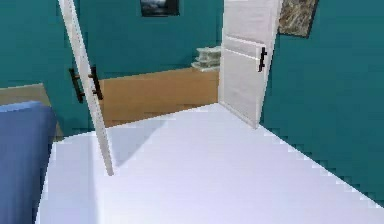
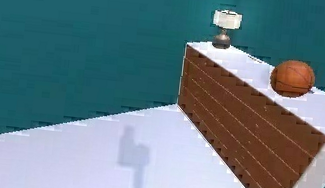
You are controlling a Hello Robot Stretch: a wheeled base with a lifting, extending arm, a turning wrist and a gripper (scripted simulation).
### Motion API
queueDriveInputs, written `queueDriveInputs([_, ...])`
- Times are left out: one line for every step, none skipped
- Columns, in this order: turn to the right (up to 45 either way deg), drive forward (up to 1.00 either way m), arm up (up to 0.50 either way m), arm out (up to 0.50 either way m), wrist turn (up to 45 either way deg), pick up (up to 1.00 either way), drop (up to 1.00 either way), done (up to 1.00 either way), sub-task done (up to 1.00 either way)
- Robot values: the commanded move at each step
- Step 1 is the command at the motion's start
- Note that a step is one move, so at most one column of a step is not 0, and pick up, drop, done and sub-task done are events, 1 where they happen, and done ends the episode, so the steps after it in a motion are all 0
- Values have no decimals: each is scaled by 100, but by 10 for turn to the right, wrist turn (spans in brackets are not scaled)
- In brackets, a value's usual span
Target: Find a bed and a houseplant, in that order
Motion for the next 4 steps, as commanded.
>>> queueDriveInputs([0, 100, 0, 0, 0, 0, 0, 0, 0])
queueDriveInputs([-30, 0, 0, 0, 0, 0, 0, 0, 0])
queueDriveInputs([-90, 0, 0, 0, 0, 0, 0, 0, 0])
queueDriveInputs([0, 100, 0, 0, 0, 0, 0, 0, 0])
